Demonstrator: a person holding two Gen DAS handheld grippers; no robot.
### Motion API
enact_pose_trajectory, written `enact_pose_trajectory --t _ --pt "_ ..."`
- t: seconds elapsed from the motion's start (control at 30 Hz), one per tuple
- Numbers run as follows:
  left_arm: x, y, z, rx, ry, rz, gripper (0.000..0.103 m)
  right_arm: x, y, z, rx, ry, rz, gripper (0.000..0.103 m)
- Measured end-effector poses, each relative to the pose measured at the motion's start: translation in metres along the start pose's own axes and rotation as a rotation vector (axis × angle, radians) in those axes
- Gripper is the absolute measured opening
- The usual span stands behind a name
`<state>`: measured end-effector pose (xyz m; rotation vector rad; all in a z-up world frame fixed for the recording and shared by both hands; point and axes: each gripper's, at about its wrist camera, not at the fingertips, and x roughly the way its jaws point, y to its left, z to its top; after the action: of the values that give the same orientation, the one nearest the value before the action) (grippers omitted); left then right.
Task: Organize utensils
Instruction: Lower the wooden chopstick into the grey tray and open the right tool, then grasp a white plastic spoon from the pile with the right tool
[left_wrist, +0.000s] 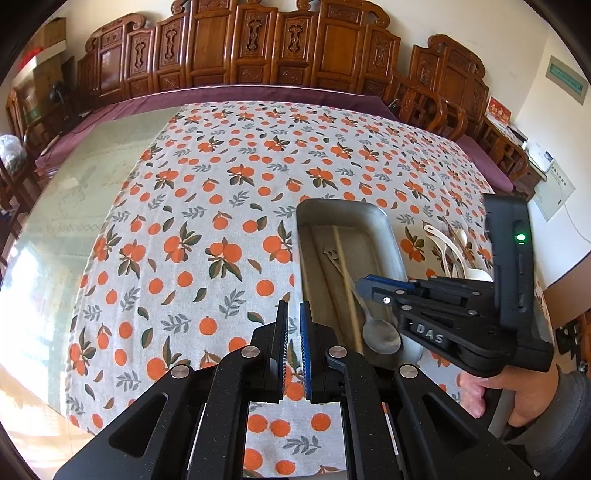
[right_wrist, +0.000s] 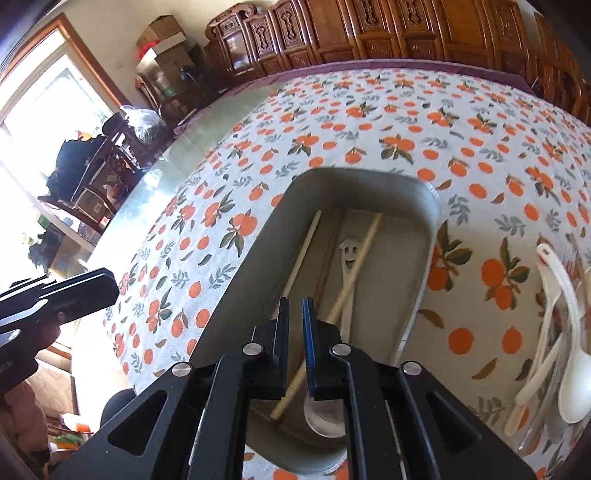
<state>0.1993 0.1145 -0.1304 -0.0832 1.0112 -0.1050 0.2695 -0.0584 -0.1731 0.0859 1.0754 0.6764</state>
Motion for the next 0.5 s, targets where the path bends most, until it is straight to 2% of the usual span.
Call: enact_pose_trajectory --t 0.13,0.33,0.43,0.5 --pt "0.001 -0.012 0.002 0.012 -0.002 -0.009 0.008 -0.031 -0.009 -0.006 -0.023 -0.051 -0.02 0.01" --pt "0.008 -0.039 0.005 0.054 -0.002 -0.028 0.031 -0.076 -0.035 -0.017 -0.041 -0.113 -0.071 0.01" --pt "0.012 -0.052 0.007 0.067 0.001 -0.04 0.034 -0.099 -0.056 -0.022 -0.048 -0.137 -0.114 0.01" --pt "0.015 -0.06 0.008 0.071 0.0 -0.046 0.046 -0.108 -0.068 -0.024 -0.051 -0.144 -0.137 0.01"
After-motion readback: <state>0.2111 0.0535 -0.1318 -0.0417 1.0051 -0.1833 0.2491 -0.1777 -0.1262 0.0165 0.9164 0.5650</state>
